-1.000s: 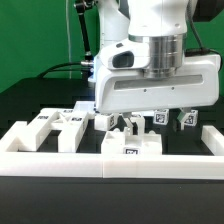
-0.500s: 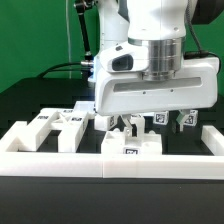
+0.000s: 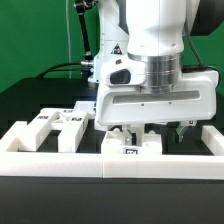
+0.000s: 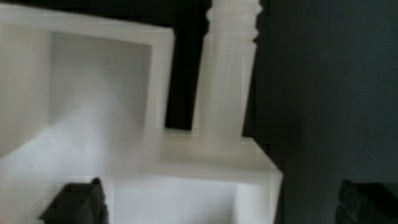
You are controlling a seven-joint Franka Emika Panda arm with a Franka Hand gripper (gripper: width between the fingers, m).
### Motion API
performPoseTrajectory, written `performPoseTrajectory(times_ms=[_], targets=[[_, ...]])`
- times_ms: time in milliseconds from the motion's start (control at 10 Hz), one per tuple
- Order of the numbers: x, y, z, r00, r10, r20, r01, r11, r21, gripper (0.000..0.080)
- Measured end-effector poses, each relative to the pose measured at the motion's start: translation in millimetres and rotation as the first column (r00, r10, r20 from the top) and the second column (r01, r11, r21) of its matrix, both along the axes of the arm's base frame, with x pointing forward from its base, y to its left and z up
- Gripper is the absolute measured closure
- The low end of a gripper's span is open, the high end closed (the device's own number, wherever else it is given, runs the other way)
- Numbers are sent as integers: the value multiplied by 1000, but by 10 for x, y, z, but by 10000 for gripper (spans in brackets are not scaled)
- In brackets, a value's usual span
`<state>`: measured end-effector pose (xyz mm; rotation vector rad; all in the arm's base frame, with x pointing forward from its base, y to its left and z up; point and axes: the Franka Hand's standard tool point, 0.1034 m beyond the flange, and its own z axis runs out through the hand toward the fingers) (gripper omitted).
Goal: Assemble chair
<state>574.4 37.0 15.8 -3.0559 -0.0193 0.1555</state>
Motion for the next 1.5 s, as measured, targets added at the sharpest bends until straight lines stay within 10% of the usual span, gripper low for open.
performPoseTrajectory(times_ms=[300,700,900,1500], targets=[[-25,28,-58,1000,5,-8,-5,1000,0,150],[-27,31,-60,1000,7,-8,-7,1000,0,463],[-26,31,-59,1000,8,-8,-8,1000,0,755],[-19,31,-48,1000,8,-6,-8,1000,0,763]])
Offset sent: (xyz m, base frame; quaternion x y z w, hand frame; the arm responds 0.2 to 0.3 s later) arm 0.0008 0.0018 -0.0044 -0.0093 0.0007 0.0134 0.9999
